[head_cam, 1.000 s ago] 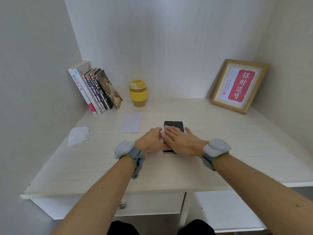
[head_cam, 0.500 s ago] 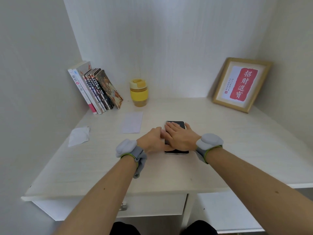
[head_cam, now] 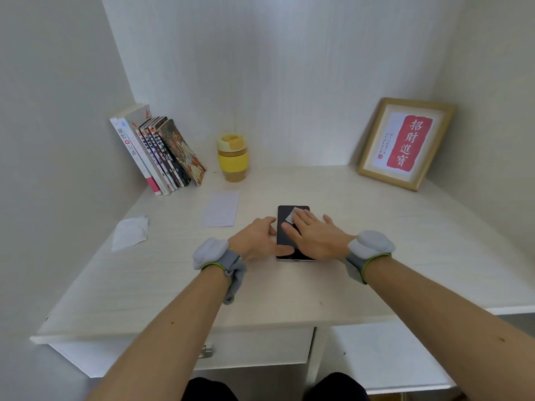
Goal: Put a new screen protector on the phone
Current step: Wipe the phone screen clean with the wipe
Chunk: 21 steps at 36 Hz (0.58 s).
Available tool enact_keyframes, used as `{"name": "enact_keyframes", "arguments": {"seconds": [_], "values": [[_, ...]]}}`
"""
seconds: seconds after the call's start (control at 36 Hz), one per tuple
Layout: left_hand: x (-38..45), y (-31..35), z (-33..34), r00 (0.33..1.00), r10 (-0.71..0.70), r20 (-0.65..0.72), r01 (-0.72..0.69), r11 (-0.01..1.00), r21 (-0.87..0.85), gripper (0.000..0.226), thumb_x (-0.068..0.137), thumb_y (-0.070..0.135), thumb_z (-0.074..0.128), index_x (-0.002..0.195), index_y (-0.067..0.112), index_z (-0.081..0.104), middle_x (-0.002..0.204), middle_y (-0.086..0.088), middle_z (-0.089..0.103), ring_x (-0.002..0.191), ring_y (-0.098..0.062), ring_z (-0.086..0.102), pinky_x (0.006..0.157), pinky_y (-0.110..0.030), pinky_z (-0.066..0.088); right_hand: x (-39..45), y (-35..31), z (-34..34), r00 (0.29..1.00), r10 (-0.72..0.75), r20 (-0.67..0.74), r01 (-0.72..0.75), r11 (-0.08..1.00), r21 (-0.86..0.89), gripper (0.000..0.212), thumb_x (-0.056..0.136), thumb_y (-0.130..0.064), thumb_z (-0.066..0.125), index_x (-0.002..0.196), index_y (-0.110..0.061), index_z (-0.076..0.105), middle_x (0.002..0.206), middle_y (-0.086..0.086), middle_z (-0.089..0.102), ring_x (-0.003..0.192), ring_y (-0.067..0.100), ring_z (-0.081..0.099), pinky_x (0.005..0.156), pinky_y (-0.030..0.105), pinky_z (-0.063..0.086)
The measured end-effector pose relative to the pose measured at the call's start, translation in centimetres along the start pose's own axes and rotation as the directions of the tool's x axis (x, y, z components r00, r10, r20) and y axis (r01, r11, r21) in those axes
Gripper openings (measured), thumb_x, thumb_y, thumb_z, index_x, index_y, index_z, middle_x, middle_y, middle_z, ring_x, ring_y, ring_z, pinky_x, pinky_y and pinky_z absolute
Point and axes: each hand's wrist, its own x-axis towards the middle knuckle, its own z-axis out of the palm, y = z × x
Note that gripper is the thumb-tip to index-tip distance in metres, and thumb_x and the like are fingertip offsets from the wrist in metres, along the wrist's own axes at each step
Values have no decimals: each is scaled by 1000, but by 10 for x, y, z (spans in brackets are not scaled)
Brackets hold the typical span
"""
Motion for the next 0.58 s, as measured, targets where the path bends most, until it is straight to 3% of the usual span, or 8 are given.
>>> {"name": "enact_keyframes", "arguments": {"seconds": [0.17,0.31,0.5,0.58], "values": [[-4,1,4,997,-9,-77,6,999,-39,95,76,44,76,149,12,25,111,5,48,100,-12,49,88,-22,40,-27,-5,-2,997,-37,67,37,999,4,67,100,-55,7,155,-17,12,163,-4,-2,149,12,-4,119,52,-1],[-13,2,6,997,-9,-75,3,997,-80,87,82,34,72,150,9,23,121,1,51,102,-13,50,91,-24,40,-46,-10,-1,994,-61,95,60,998,18,70,99,-59,7,156,-18,7,163,-7,-4,149,9,-6,119,51,-3],[-29,1,4,1000,13,19,-13,1000,-20,104,70,38,82,148,11,20,128,1,50,105,-14,55,90,-25,44,-58,-19,1,991,-84,107,81,996,36,71,98,-60,7,156,-19,7,163,-8,-5,149,9,-6,119,50,-5],[-31,-2,9,999,42,-28,-42,999,14,89,79,26,76,147,10,22,134,-3,47,109,-18,55,94,-26,42,-61,-29,2,987,-120,111,116,992,41,67,99,-58,7,156,-22,7,163,-8,-3,149,10,-6,118,51,-6]]}}
